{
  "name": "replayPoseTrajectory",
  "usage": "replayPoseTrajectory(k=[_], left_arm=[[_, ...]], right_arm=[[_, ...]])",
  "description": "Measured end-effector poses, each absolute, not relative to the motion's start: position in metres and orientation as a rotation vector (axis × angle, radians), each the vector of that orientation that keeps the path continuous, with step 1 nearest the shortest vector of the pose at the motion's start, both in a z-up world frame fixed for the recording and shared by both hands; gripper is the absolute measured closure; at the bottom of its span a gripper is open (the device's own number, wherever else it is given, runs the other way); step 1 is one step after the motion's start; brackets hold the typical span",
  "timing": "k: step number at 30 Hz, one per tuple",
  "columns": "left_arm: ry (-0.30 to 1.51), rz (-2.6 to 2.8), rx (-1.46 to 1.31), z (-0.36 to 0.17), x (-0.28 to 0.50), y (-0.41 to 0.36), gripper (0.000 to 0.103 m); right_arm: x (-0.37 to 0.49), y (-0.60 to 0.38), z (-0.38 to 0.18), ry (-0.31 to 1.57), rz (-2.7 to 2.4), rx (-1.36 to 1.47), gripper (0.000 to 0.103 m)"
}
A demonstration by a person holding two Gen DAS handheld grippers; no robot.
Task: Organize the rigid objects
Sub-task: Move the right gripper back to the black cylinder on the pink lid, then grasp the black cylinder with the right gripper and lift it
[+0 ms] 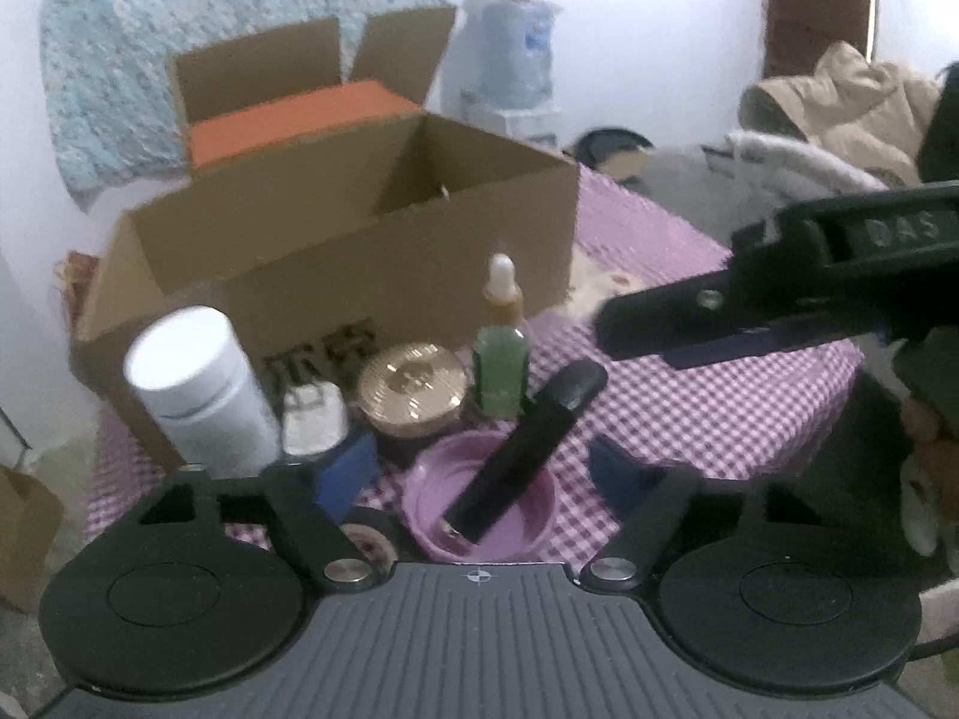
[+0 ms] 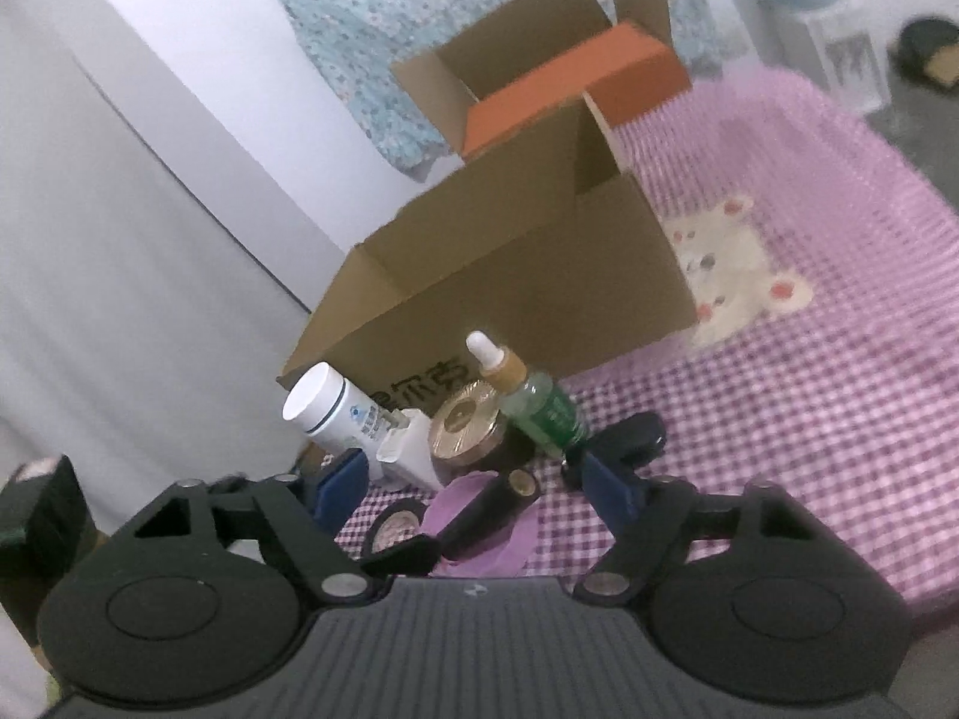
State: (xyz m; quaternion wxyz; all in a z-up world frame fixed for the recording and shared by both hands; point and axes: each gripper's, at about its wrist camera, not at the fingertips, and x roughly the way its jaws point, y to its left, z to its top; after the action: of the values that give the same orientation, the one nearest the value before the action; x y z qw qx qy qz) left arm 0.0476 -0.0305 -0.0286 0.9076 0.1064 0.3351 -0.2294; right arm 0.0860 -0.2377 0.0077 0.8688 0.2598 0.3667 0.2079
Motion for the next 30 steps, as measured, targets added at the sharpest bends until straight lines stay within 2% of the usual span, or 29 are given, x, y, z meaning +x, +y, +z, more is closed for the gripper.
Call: replayPoseTrajectory(k=[6,13,21,30], left_arm=[[0.738,-0.499,0.259,-0.038,0.057,-0.042,0.044],[0.773,-0.534,0.296,-0.045,0.066,-0.053,0.052],[0.818,-0.541,0.272,-0.051,0.079,-0.055,0.067],[0.779,-0.554,0.268,-0.044,0.074,-0.054,0.078]], right_arm=[[0.104,-0.237,-0.015,0.846,0.446,0.628,0.039],[0.119,-0.235,-0.033,0.896,0.456,0.676,0.052],[0.131,-0.231,-0.050,0.937,0.463,0.724,0.074],[0.131,-0.233,-0.047,0.912,0.475,0.741,0.079]])
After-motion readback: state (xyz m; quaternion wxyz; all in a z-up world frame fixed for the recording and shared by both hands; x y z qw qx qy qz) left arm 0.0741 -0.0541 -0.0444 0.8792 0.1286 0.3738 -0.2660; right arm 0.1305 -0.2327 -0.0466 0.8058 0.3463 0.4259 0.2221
